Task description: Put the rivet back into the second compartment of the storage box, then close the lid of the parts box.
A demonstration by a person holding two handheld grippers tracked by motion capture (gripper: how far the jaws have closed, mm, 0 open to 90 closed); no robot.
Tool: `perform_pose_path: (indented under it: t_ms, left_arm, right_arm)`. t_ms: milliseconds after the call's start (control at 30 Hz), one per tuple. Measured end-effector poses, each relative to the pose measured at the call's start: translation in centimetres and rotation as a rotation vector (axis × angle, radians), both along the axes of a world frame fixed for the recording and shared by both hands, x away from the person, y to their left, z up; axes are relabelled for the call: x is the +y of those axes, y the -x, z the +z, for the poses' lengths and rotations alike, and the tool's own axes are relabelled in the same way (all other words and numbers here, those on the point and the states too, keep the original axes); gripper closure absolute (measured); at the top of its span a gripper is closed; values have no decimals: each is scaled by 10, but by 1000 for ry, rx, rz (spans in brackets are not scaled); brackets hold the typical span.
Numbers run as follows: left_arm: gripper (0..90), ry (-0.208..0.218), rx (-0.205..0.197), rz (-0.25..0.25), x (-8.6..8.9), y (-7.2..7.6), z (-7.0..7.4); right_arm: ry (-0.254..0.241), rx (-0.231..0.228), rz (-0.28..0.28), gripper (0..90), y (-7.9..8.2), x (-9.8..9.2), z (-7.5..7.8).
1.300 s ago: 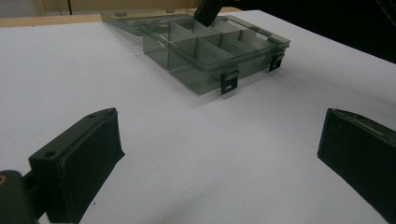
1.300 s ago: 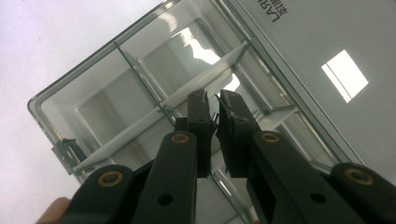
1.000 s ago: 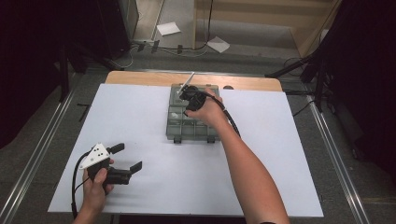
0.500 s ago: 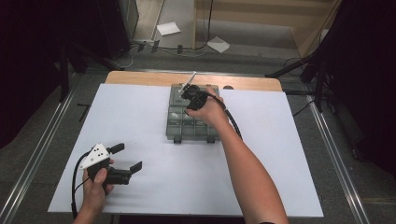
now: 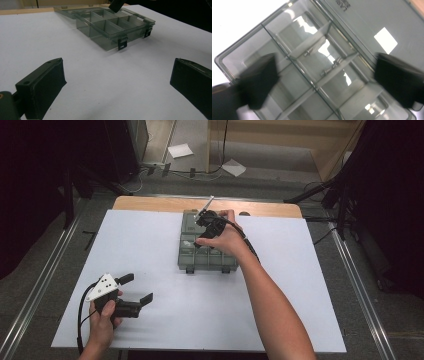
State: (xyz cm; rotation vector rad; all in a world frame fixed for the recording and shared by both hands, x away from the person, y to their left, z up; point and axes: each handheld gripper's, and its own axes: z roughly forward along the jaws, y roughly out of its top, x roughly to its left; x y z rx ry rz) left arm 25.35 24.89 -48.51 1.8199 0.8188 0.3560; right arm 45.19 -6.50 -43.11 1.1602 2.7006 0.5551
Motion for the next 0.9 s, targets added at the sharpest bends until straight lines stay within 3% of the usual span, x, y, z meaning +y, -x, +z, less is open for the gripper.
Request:
perform_pose_path:
  t_ms: [467,733,900]
  left_arm:
    - [0,-5,2,-3,-2,1,-1]
    - [0,-39,-6,-5,-6,1,-1]
    - [0,-32,-8,-3,-6,-1,-3]
  right_arm:
    - [-31,-31,-30,0,10,-20,4]
    - [-43,-46,-53,0,12,-36,6]
    - [-68,-49,-73,0,11,-45,8]
